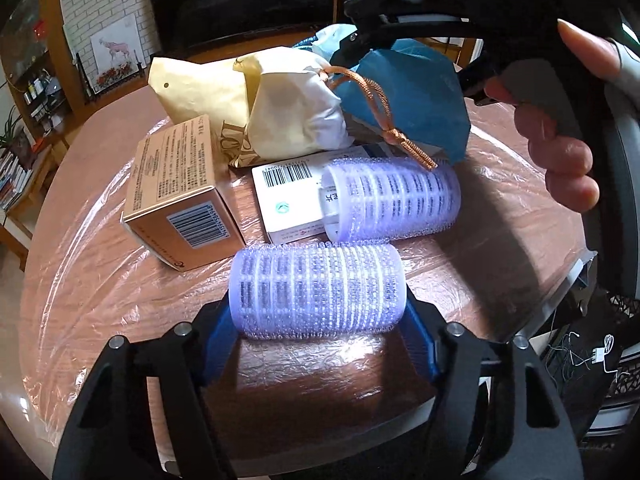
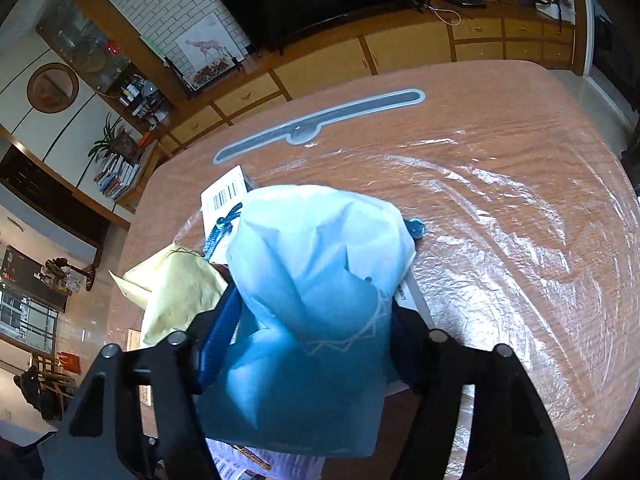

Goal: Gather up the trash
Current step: 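Lift the blue bag and lavender roller and carry both over the black bin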

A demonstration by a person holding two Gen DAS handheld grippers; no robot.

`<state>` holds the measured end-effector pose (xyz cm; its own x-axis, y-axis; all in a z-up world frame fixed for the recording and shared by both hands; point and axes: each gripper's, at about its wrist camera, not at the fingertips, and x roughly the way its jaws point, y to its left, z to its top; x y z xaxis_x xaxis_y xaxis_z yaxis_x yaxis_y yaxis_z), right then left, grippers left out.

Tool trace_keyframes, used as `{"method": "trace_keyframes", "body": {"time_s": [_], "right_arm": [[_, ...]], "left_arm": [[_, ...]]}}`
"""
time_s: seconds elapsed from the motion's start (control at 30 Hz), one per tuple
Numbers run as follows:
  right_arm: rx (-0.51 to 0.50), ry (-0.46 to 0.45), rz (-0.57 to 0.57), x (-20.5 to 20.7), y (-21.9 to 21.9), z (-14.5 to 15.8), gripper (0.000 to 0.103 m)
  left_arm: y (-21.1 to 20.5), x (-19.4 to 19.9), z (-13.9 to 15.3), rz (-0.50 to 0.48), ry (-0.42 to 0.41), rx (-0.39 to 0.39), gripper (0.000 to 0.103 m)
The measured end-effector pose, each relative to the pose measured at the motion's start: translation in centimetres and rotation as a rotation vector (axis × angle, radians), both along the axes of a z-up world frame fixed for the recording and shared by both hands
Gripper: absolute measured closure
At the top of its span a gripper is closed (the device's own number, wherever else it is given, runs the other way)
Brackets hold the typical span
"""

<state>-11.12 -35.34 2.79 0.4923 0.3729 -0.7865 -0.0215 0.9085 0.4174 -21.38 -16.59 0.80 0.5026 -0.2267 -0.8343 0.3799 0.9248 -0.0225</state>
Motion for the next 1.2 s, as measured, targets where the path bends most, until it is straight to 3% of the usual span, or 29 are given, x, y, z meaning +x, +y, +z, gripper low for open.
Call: {"method": "trace_keyframes", "body": {"time_s": [0.13,0.53,1.2], "right_arm": [[0.009,-0.011,-0.006,-0.5,-0.5,0.3,0.049],[0.122,-0.047,-0.046,-2.5,-2.8,1.1,0.051],[0.126,-0.065,-0.031,-6.7,-3.4,1.8,0.052]], "left_arm": [[0.5,0.0,0.2,0.006,0.007,-0.017,0.031],[1.8,0.0,0.9,0.02,0.012,-0.042,0.031],[4.6,-0.5,2.8,0.077,0.0,-0.097,0.031]]}}
